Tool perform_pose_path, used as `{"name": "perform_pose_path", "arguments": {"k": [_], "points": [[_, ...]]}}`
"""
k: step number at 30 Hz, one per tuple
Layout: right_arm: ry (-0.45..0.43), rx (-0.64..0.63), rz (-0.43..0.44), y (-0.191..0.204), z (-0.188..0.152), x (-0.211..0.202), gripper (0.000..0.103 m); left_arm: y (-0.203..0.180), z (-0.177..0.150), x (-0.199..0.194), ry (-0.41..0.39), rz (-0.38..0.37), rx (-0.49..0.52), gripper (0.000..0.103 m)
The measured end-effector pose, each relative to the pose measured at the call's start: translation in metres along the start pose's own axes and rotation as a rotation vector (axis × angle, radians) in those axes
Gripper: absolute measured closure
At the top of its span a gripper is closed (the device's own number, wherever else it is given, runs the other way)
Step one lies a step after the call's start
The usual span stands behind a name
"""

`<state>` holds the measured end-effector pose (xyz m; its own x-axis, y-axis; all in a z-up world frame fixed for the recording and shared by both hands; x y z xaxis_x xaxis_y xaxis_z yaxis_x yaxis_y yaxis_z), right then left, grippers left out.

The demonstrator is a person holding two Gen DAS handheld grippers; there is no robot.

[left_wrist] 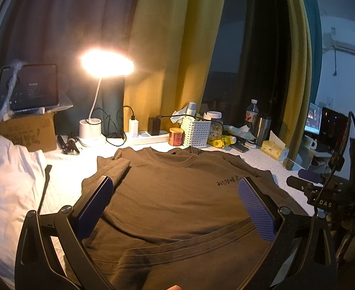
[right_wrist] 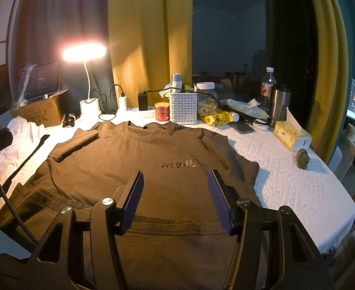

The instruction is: Fold small clothes

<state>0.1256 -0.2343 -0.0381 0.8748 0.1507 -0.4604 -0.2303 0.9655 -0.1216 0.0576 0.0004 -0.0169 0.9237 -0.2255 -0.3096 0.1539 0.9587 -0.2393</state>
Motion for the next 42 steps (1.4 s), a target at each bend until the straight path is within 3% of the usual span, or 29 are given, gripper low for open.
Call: {"name": "perform_pose_path", "arguments": {"k": [8, 16, 21, 42], "points": [[0.015, 0.011, -0.004, -0.006, 0.000, 0.008, 0.044, -0.004, -0.001, 0.011, 0.005, -0.006, 0.004, 0.001], [0.054, 0.024, -0.009, -0.015, 0.000, 0.032, 0.044, -0.006, -0.005, 0.034, 0.047, 0.023, 0.070, 0.001], [0.077, 0.034, -0.016, -0.025, 0.004, 0.051, 0.044, 0.004, -0.006, 0.051, 0.074, 0.006, 0.007, 0.001], [0.189, 0.060, -0.035, -0.083, 0.014, 0.123, 0.044, 0.007, 0.009, 0.112, 0.160, 0.062, -0.043, 0.001]]}}
Point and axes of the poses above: each gripper's, at about its wrist camera, not at the fingertips, and x roughly the way its jaws point, y to its left, z to its top, the point moved 7 cm from there along x, roughly the way its jaws point, and after that the axes turned 11 degrees about -z, right-handed, at the moved point
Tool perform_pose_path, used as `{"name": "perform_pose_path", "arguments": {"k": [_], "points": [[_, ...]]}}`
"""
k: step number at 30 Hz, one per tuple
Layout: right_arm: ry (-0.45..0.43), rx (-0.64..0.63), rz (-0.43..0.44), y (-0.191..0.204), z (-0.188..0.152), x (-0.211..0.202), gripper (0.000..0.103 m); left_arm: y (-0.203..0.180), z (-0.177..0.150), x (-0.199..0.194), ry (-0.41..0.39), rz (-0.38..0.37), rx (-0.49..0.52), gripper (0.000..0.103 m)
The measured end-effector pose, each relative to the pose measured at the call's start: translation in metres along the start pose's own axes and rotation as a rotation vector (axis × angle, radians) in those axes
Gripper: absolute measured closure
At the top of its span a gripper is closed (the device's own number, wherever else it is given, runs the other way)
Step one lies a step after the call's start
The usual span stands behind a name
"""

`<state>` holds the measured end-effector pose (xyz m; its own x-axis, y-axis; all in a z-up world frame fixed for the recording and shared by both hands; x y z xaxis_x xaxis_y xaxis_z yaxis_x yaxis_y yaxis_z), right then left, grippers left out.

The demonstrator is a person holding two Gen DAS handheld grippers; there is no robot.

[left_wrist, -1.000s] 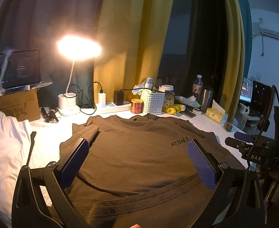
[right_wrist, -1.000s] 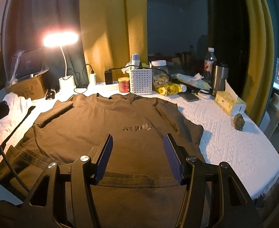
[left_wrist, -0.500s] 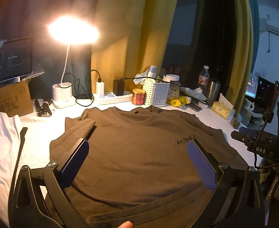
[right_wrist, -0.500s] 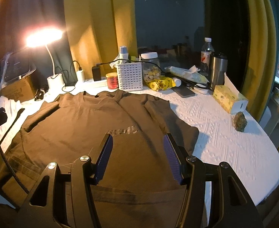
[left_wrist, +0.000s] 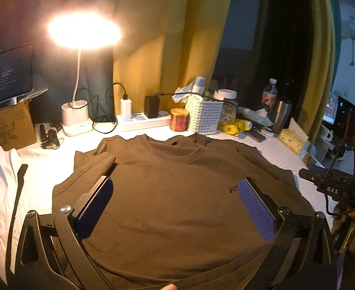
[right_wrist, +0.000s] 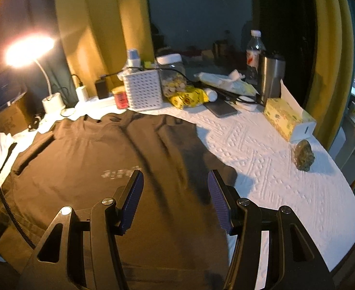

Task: Fold small clothes
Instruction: 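Move the right gripper to the shirt's side edge and grasp it, then fold the grasped side inward toward the shirt's center with the right gripper, release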

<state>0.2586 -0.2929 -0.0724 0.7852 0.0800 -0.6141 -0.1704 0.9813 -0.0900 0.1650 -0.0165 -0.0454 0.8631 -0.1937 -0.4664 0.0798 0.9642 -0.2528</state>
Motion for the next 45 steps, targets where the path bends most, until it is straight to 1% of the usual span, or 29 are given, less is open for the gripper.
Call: {"name": "perform_pose_path", "arguments": {"k": [3, 5, 11, 13, 16, 20, 23, 24, 25, 26, 27, 31, 36, 39, 42, 45], "points": [[0.025, 0.017, 0.001, -0.011, 0.002, 0.014, 0.044, 0.004, 0.003, 0.006, 0.009, 0.010, -0.016, 0.001], [0.036, 0.026, -0.003, -0.017, 0.002, 0.024, 0.044, 0.005, 0.004, 0.010, 0.013, 0.030, -0.003, 0.001], [0.093, 0.047, -0.022, -0.033, 0.001, 0.058, 0.044, 0.009, 0.007, 0.026, 0.041, 0.046, 0.005, 0.001], [0.135, 0.067, -0.036, -0.043, -0.004, 0.075, 0.044, 0.011, 0.007, 0.033, 0.055, 0.049, 0.001, 0.001], [0.194, 0.091, -0.029, -0.054, -0.008, 0.093, 0.044, 0.015, 0.008, 0.041, 0.068, 0.052, -0.004, 0.001], [0.252, 0.105, -0.013, -0.060, -0.013, 0.109, 0.045, 0.021, 0.010, 0.052, 0.086, 0.060, -0.011, 0.001], [0.248, 0.106, -0.002, -0.059, -0.009, 0.110, 0.045, 0.024, 0.010, 0.057, 0.095, 0.058, -0.014, 0.001], [0.248, 0.102, 0.007, -0.057, -0.009, 0.110, 0.050, 0.025, 0.010, 0.058, 0.098, 0.056, -0.015, 0.001], [0.248, 0.086, 0.024, -0.053, -0.009, 0.110, 0.074, 0.026, 0.010, 0.060, 0.102, 0.053, -0.017, 0.001], [0.248, 0.070, 0.031, -0.049, -0.009, 0.111, 0.087, 0.026, 0.009, 0.060, 0.105, 0.052, -0.017, 0.001], [0.258, 0.052, 0.034, -0.044, -0.010, 0.112, 0.093, 0.027, 0.009, 0.061, 0.108, 0.051, -0.018, 0.001], [0.239, -0.006, 0.057, -0.027, -0.004, 0.106, 0.094, 0.031, 0.007, 0.059, 0.112, 0.052, -0.024, 0.001], [0.170, -0.048, 0.086, -0.009, 0.012, 0.084, 0.094, 0.037, 0.004, 0.050, 0.101, 0.051, -0.044, 0.001], [0.128, -0.093, 0.116, 0.009, 0.019, 0.068, 0.094, 0.040, 0.004, 0.043, 0.090, 0.049, -0.046, 0.001], [0.107, -0.164, 0.147, 0.035, 0.015, 0.057, 0.094, 0.042, 0.001, 0.036, 0.083, 0.046, -0.050, 0.001], [0.111, -0.254, 0.157, 0.062, 0.000, 0.056, 0.094, 0.044, -0.003, 0.031, 0.082, 0.045, -0.051, 0.001]]}}
Point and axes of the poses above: each gripper's, at about its wrist camera, not at the fingertips, and x roughly the way its jaws point, y to its left, z to its top, the point moved 7 cm from there along x, roughly the way its jaws point, and after that the axes turned 11 degrees about -z, right-handed, at the moved point
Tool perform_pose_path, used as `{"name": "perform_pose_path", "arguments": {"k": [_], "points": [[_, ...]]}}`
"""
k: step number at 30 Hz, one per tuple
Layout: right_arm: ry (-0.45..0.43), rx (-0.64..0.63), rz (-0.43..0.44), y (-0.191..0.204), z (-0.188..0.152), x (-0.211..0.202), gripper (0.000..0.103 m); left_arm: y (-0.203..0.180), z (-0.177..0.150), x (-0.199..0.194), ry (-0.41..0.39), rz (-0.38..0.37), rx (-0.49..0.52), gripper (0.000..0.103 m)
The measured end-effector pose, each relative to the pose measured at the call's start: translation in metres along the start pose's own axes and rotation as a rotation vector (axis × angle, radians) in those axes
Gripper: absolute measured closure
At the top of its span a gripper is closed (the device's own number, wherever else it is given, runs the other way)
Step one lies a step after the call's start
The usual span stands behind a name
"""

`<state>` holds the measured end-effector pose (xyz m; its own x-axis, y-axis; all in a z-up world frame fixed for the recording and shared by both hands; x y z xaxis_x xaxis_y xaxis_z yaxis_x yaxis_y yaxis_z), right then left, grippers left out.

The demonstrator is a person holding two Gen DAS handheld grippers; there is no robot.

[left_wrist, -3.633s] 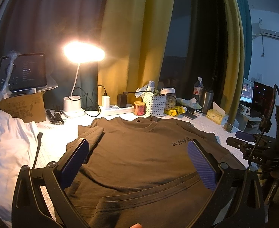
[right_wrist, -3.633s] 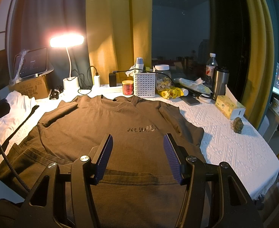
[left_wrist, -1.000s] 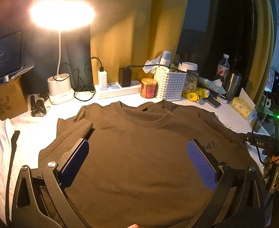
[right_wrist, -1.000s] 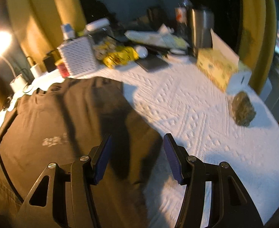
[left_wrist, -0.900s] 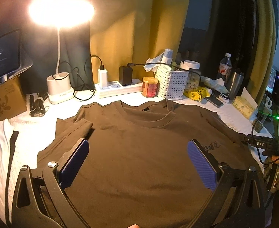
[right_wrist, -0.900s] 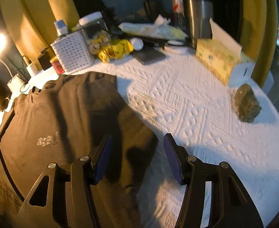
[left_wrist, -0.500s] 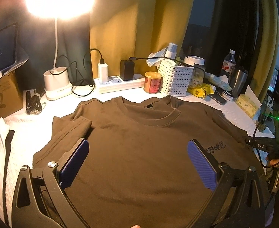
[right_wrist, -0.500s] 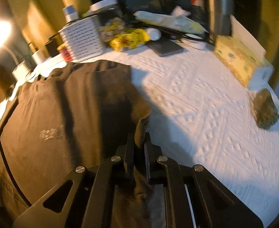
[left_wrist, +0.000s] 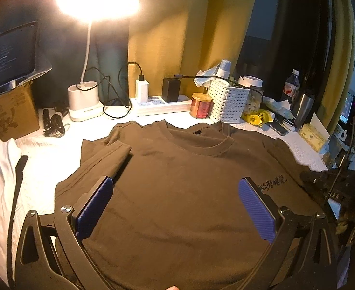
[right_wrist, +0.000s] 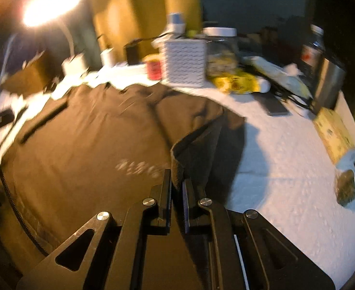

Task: Fold small clothes
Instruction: 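Fold the grasped side inward toward the shirt's center with the right gripper, release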

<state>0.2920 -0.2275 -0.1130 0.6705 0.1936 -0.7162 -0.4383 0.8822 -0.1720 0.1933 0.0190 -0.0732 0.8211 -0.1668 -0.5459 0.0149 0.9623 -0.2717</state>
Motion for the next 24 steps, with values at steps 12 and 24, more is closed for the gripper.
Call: {"name": "perform_pose_path", "arguments": {"k": [12, 24], "points": [[0.058, -0.063, 0.028, 0.042, -0.034, 0.007, 0.094, 0.009, -0.011, -0.014, 0.000, 0.004, -0.012, 0.001], [0.090, -0.085, 0.099, 0.078, -0.043, -0.006, 0.062, 0.032, -0.013, -0.022, 0.003, 0.009, -0.025, 0.001]]}}
Point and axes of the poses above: each gripper's, at about its wrist camera, not at the fingertips, and x roughly the way its jaws point, y to its left, z to its top, the point moved 7 cm from there along x, roughly the way its jaws point, and after that the axes turned 11 degrees about -z, right-handed, at the moved point
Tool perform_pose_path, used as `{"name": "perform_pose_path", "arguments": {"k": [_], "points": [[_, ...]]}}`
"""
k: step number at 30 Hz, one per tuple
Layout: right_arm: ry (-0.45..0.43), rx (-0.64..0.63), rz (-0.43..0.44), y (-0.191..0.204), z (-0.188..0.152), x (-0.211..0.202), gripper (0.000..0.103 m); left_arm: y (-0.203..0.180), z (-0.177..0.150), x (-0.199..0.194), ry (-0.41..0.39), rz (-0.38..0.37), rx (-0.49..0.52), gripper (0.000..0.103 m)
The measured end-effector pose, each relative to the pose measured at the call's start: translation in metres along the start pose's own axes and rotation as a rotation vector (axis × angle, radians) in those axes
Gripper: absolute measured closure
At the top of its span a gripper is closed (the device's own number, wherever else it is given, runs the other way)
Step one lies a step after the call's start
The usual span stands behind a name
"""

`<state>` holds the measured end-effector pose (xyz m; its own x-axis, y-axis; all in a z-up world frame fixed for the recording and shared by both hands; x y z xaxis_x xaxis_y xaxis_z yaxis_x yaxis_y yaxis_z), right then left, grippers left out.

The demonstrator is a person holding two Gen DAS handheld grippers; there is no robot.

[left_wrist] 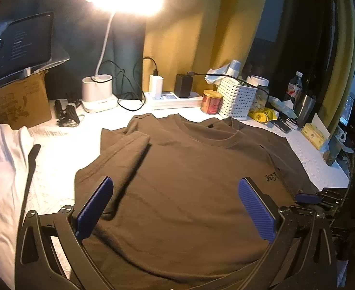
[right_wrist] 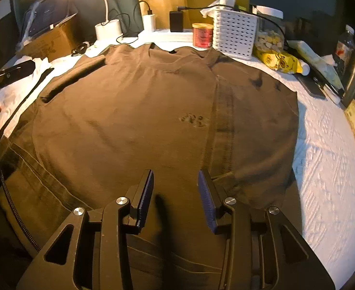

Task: Fold small clothes
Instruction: 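Fold the grasped side inward toward the shirt's center with the right gripper, release, then grasp the shirt's other side edge with the left gripper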

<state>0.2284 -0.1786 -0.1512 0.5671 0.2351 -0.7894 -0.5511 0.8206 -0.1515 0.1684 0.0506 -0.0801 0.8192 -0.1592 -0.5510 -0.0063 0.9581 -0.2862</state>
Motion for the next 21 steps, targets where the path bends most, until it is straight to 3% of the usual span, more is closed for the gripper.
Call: {"name": "perform_pose_path", "arguments": {"k": [21], "points": [[-0.014, 0.014, -0.025, 0.031, 0.045, 0.012, 0.062, 0.102, -0.002, -0.006, 0.033, 0.061, -0.085, 0.001]]}}
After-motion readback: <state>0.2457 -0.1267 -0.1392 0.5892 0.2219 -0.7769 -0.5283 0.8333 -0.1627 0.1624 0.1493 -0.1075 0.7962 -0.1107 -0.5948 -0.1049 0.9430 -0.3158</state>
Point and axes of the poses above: each gripper's, at about its wrist camera, not at the fingertips, and x roughly the way its jaws point, y to its left, z to its top, the point moved 7 cm from there along x, roughly the way its jaws point, and after that the axes turned 11 degrees about -z, right-handed, at the moved point
